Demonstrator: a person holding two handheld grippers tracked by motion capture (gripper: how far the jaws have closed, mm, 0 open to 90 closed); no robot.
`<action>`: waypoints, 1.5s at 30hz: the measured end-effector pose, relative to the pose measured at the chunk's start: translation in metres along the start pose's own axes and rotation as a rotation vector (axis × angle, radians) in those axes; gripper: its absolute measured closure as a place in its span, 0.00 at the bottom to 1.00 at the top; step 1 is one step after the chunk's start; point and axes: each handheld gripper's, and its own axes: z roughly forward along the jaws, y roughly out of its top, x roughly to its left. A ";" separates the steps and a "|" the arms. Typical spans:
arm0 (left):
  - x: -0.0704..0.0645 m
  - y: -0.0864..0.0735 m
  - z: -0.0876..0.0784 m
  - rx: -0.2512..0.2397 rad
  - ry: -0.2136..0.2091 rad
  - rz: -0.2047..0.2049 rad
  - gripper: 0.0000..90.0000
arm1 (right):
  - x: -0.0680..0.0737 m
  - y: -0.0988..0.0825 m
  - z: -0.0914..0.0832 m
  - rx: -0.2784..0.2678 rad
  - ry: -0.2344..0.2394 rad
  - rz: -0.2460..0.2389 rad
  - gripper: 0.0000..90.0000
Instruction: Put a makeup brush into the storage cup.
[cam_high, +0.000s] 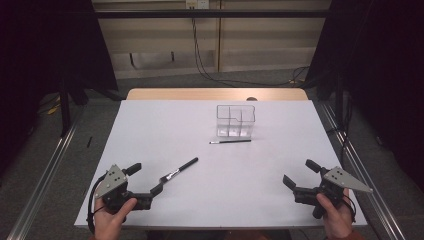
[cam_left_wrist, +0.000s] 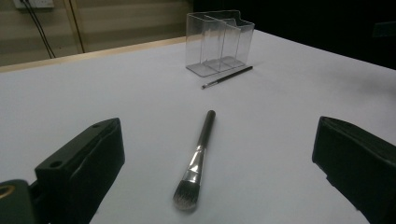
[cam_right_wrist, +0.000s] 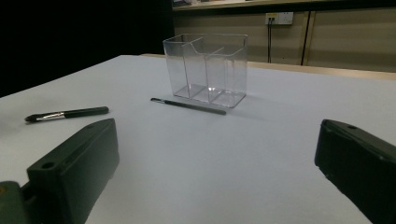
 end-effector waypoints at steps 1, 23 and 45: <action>0.000 0.000 0.000 0.000 0.003 0.000 0.03 | 0.000 0.000 0.000 -0.001 0.002 0.003 0.00; 0.001 0.013 0.015 0.009 -0.029 -0.016 0.03 | 0.005 0.001 0.003 0.010 0.039 -0.009 0.00; 0.015 0.037 0.052 0.057 -0.055 0.010 0.03 | 0.007 0.000 0.004 0.025 0.069 -0.008 0.00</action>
